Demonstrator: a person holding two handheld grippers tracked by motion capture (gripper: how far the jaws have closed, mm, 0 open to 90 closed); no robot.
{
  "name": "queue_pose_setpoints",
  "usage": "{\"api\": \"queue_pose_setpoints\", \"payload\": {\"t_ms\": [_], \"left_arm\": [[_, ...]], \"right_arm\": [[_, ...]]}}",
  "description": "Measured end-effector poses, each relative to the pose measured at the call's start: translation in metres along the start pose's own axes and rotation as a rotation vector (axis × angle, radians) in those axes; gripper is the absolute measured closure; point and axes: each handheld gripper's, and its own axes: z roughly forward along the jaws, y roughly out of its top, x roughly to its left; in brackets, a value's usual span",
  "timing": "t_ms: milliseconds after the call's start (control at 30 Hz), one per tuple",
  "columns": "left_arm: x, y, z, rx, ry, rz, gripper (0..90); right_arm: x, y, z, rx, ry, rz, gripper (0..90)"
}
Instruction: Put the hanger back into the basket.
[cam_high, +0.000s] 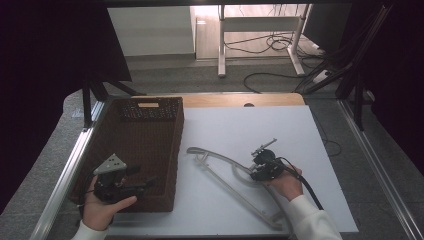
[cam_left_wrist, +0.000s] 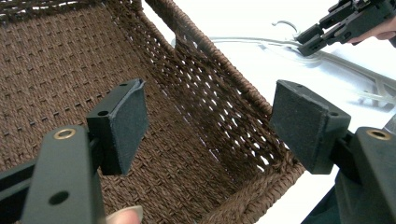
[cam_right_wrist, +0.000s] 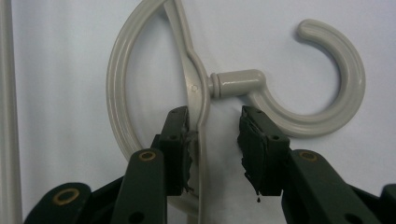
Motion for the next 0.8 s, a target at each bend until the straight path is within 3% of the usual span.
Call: {"api": "queue_pose_setpoints", "payload": {"t_ms": [67, 267, 800], "left_arm": [[-0.0001, 0.0, 0.0003, 0.0, 0.0, 0.001, 26.8], [-0.0013, 0.0002, 0.0005, 0.001, -0.001, 0.005, 26.8], [0.0006, -0.0003, 0.0001, 0.0, 0.004, 0.0, 26.9]], "right_arm": [[0.0049, 0.001, 0.0003, 0.007, -0.021, -0.034, 69.7], [0.0096, 0.002, 0.0007, 0.015, -0.017, -0.059, 79.0], [0.0051, 0.0024, -0.0051, -0.004, 0.005, -0.037, 81.3]]}}
